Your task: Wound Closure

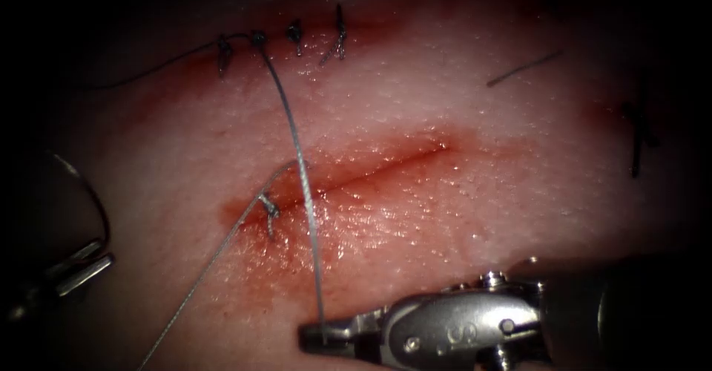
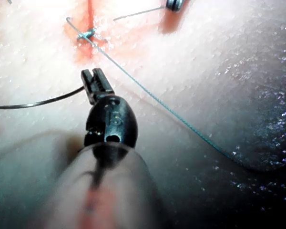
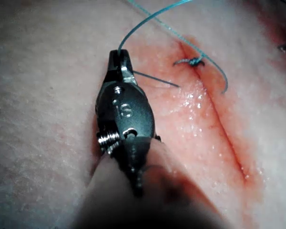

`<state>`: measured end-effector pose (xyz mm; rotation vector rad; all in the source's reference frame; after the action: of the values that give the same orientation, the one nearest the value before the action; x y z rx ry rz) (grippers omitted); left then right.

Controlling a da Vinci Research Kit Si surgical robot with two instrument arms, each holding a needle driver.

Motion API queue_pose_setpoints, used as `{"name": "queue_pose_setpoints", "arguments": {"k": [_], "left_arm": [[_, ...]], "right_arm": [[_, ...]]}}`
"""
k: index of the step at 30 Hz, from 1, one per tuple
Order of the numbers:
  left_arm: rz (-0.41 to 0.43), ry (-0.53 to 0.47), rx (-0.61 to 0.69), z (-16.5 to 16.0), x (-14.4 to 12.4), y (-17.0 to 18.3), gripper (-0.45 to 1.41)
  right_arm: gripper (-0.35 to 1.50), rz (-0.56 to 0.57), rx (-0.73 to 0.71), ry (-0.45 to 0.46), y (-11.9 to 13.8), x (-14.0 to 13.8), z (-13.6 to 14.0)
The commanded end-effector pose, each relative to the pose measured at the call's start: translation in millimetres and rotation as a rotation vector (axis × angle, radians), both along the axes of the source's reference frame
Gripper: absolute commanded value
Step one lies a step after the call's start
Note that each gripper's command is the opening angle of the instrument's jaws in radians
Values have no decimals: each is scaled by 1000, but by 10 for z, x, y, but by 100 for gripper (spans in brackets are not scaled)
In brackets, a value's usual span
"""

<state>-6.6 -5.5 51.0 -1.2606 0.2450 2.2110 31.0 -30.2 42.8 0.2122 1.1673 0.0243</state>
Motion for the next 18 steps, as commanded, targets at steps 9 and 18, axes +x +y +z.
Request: {"name": "queue_pose_setpoints", "arguments": {"k": [9,18], "left_arm": [[2,0,5,5,-10,-9,-45],[11,4,-3,5,-10,-9,-45]], "right_arm": [[-35,-66,63,51,-49,24,-77],[125,22,-76,-17,21,26,-57]]}}
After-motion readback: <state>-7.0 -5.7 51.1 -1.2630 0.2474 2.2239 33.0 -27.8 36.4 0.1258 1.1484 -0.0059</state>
